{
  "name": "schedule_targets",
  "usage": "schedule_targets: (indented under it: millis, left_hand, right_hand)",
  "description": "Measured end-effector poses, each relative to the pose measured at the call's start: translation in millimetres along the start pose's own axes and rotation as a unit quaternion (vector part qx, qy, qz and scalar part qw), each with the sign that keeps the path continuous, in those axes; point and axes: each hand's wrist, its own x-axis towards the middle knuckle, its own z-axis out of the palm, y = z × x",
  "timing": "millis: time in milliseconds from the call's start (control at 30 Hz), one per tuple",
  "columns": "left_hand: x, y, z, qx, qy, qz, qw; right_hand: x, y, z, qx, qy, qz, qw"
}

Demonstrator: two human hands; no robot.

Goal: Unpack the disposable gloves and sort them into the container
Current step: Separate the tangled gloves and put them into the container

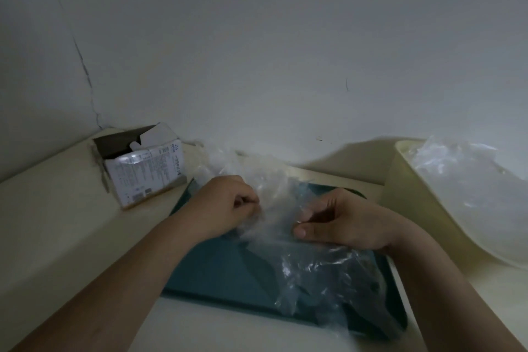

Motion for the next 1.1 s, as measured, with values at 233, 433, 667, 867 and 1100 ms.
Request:
schedule_targets:
  millis: [233,433,667,867,1100]
  left_hand:
    - [0,16,-29,-0.103,0.126,-0.019,0.986]
    - [-10,44,-53,-0.534,0.003,-0.087,0.841]
    - [-11,51,-30,-0.636,-0.106,-0.18,0.743]
    - [-8,32,-45,-0.598,-0.131,-0.18,0.77]
    - [-21,51,-44,-0.437,0.002,-0.144,0.888]
  right_hand:
    - [-2,-1,-4,0.009,0.005,-0.036,0.999]
    - [-5,-9,-7,0.114,0.157,-0.1,0.976]
    - [6,-3,10,0.319,0.145,-0.062,0.935]
    - [12,-1,7,0.311,0.222,-0.012,0.924]
    - [9,-6,3,0.331,0.336,0.003,0.882]
